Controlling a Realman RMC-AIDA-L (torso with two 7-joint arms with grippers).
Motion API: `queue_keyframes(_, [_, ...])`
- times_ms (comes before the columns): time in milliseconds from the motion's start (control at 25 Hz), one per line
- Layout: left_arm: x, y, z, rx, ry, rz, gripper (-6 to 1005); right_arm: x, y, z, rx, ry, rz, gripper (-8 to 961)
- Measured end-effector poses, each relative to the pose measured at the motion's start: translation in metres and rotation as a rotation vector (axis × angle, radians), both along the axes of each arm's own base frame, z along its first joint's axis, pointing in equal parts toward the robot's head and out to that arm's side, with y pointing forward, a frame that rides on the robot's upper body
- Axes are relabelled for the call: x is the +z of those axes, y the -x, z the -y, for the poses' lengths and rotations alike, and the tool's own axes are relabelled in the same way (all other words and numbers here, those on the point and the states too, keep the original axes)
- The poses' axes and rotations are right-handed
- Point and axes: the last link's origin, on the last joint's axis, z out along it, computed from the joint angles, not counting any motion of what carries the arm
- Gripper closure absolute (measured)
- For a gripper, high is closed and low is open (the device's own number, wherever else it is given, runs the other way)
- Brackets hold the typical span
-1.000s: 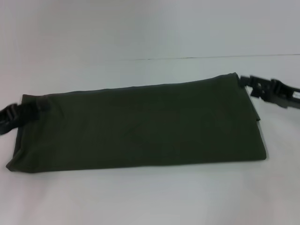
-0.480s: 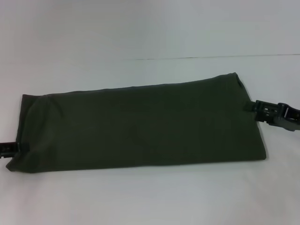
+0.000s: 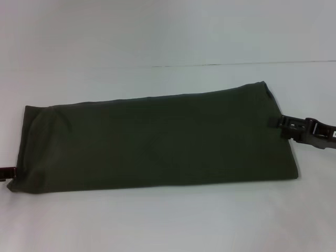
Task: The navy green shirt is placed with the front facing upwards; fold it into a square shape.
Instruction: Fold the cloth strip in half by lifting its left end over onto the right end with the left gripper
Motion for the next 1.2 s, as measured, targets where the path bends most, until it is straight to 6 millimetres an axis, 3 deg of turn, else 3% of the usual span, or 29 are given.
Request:
queue_keyframes(960, [-0.023,-0.007,-0.001,-0.089,0.071,-0.037,411,-0.005,0.0,0.003,0.002,0.017,0.002,97])
queue_keyframes(1080, [-0.024,-0.01,-0.003,-0.11,0.075,-0.054,625,-0.005,0.001,0.003,0.005,0.019,0.001,97])
queue_keyframes(1200, [-0.022,-0.012,-0.004,-0.114,0.067,-0.066,738,-0.005,0.002,0.002,0.008,0.02,-0.001,98])
